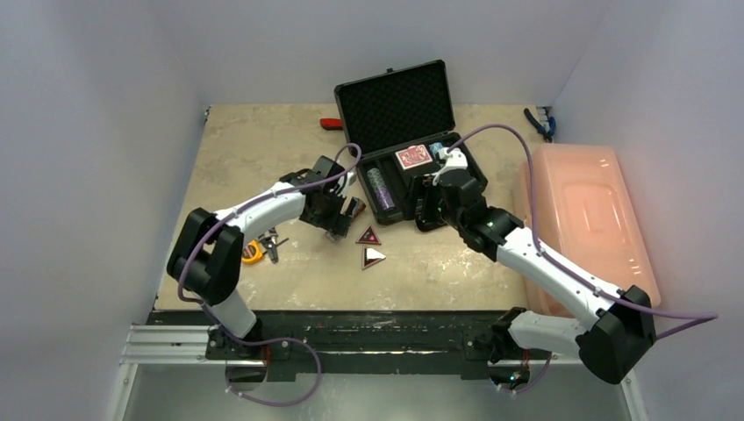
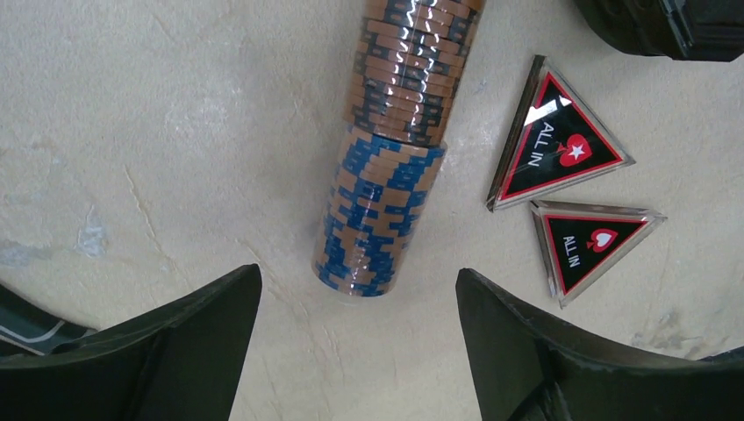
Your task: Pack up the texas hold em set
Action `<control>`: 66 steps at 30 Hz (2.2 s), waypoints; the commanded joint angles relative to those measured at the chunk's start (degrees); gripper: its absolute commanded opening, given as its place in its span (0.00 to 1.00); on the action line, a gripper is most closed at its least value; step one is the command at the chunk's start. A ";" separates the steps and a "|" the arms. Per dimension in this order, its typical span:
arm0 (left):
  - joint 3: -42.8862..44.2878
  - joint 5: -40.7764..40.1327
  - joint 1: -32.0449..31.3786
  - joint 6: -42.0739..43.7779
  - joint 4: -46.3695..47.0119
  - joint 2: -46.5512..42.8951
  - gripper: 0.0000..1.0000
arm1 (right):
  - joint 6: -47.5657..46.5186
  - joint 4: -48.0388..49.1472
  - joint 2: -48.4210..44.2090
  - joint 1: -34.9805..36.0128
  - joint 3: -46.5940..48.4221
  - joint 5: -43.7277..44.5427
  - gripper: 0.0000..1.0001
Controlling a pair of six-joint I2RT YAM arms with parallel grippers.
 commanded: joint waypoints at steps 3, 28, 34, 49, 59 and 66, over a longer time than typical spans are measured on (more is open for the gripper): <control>2.35 0.98 -0.34 4.94 5.33 2.13 0.78 | 0.03 0.74 -2.07 0.10 -0.31 -0.34 0.80; 2.49 3.40 -0.41 1.75 4.41 5.61 0.34 | -0.82 0.69 0.46 0.08 0.68 -2.11 0.79; 2.21 2.98 -1.21 -2.19 2.75 3.88 0.29 | -0.78 1.02 1.04 0.11 0.73 -2.39 0.79; -1.07 2.42 -2.25 0.48 4.65 1.19 0.67 | -0.65 1.06 1.88 0.09 0.97 -3.07 0.79; -3.44 2.96 -3.64 2.58 8.38 1.48 0.56 | -0.78 1.05 2.10 0.12 1.07 -3.76 0.79; -3.77 2.55 -3.92 2.92 9.64 2.29 0.49 | -0.77 0.88 2.32 0.10 1.32 -4.62 0.79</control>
